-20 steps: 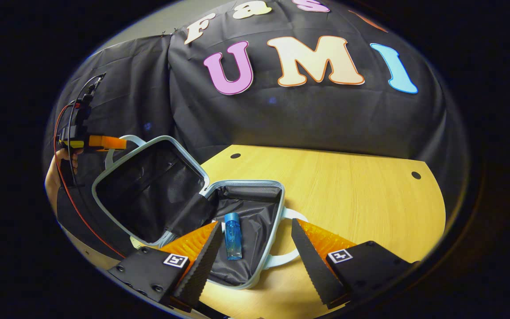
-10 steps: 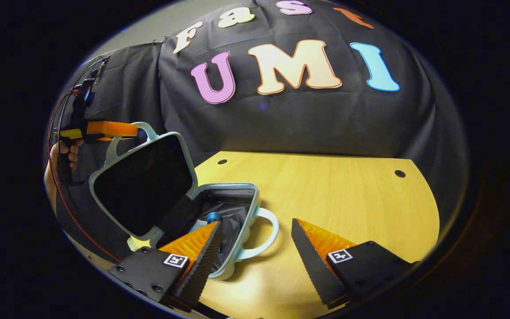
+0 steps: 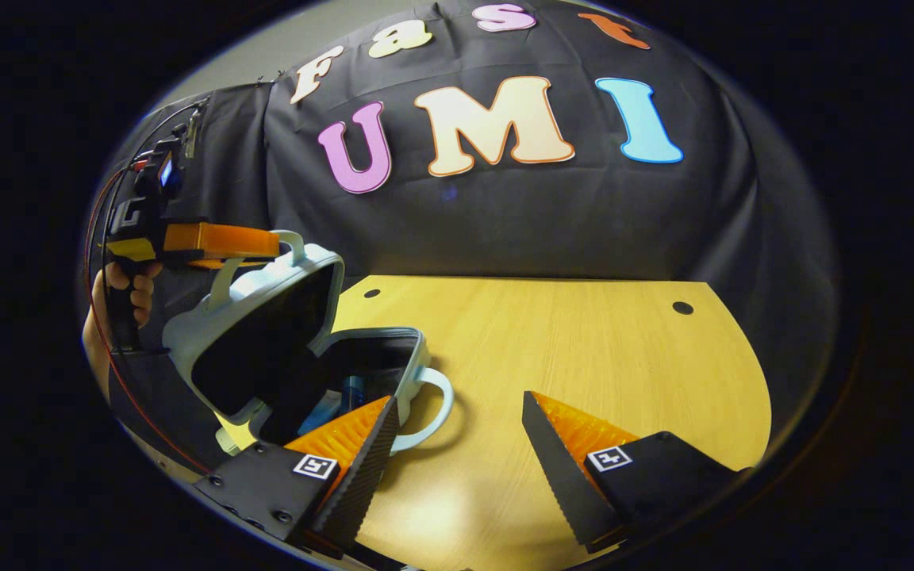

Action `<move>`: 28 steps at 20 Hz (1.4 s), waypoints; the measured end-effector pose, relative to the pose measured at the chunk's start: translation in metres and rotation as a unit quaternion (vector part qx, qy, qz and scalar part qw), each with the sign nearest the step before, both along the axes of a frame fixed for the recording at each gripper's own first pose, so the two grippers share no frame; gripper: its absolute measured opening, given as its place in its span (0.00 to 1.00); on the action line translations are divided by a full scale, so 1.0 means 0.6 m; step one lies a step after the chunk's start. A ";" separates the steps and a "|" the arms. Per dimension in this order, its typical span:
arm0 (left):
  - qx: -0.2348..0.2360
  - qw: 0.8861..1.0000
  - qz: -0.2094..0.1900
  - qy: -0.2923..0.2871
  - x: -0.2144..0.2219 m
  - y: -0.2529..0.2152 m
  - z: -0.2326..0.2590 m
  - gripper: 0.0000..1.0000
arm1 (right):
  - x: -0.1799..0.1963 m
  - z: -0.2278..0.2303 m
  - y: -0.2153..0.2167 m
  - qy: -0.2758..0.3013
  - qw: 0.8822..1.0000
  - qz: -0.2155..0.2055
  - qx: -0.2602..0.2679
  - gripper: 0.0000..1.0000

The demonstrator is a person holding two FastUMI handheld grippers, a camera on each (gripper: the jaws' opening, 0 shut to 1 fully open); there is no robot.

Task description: First open the suitcase, pack the skin care products into it, and then close the suitcase.

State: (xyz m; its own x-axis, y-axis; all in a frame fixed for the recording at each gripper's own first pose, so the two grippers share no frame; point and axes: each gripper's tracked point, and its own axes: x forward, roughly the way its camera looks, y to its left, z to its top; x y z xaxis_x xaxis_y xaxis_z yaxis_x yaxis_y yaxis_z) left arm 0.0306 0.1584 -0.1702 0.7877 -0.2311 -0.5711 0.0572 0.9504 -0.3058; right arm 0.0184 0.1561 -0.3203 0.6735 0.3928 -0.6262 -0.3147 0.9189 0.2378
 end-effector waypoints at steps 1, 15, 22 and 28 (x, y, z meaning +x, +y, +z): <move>-0.002 1.000 -0.008 0.007 -0.002 -0.014 -0.012 0.03 | -0.002 -0.001 -0.009 0.000 1.000 -0.004 -0.002 0.98; 0.011 0.989 -0.075 0.130 -0.044 -0.156 -0.205 0.06 | -0.007 -0.006 -0.130 0.002 0.998 -0.055 -0.024 0.98; 0.039 0.999 0.009 0.006 -0.002 -0.179 -0.104 0.94 | 0.028 0.080 -0.172 -0.067 0.995 -0.070 0.016 0.98; 0.116 0.985 0.085 -0.098 -0.022 -0.172 0.022 0.96 | 0.094 0.258 -0.218 -0.217 0.971 -0.092 0.029 0.97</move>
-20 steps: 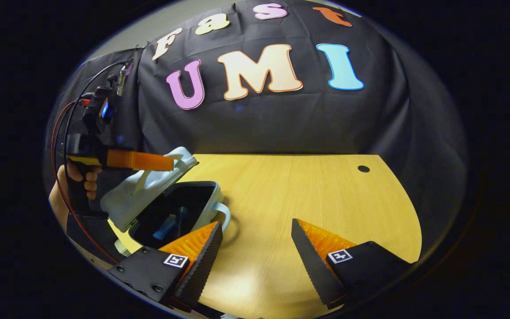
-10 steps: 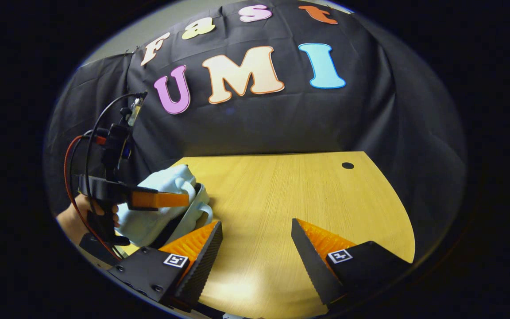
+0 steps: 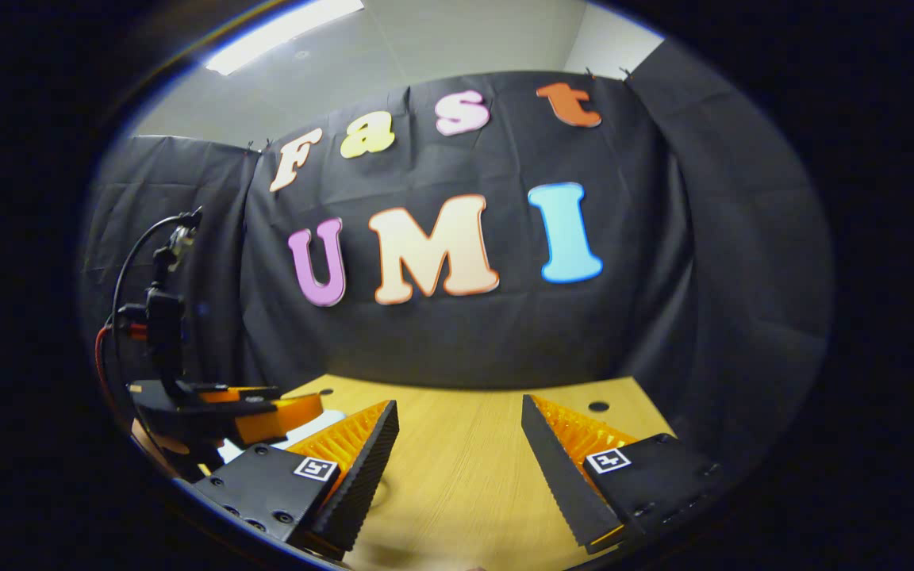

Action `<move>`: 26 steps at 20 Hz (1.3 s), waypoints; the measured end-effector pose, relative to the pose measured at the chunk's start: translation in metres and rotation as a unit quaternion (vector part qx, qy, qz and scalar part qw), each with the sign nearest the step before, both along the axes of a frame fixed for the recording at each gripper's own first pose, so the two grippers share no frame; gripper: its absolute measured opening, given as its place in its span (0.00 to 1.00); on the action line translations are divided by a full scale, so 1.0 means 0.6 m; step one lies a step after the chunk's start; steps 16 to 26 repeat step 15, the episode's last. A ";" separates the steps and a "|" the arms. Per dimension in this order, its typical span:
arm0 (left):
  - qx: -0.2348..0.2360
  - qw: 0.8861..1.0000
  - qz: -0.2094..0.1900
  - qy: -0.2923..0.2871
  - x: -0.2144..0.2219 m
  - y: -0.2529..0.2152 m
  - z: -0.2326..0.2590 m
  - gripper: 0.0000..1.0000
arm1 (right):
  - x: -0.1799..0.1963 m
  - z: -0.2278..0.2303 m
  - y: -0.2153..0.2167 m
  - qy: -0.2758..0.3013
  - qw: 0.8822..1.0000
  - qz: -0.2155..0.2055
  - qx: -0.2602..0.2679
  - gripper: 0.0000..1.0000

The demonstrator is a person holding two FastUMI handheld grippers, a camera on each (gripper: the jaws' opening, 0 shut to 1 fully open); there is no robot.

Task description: First open the suitcase, pack the skin care products into it, and then close the suitcase.

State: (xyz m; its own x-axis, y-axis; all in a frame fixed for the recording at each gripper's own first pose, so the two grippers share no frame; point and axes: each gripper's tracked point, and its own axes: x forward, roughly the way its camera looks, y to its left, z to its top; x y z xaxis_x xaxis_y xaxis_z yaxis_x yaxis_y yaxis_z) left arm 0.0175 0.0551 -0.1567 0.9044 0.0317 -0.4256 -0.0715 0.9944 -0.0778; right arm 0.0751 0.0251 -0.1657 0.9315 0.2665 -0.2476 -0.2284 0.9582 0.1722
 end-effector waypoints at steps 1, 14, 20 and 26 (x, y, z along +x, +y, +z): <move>0.007 1.000 -0.001 -0.009 -0.005 0.000 0.016 0.94 | 0.000 0.025 0.004 -0.014 1.000 -0.001 0.002 0.93; 0.048 0.991 -0.079 -0.097 -0.015 -0.018 0.145 0.94 | -0.071 0.192 0.037 -0.110 0.992 -0.057 -0.021 0.97; 0.047 0.990 -0.083 -0.099 -0.018 -0.017 0.148 0.94 | -0.077 0.196 0.041 -0.110 0.992 -0.059 -0.020 0.97; 0.047 0.990 -0.083 -0.099 -0.018 -0.017 0.148 0.94 | -0.077 0.196 0.041 -0.110 0.992 -0.059 -0.020 0.97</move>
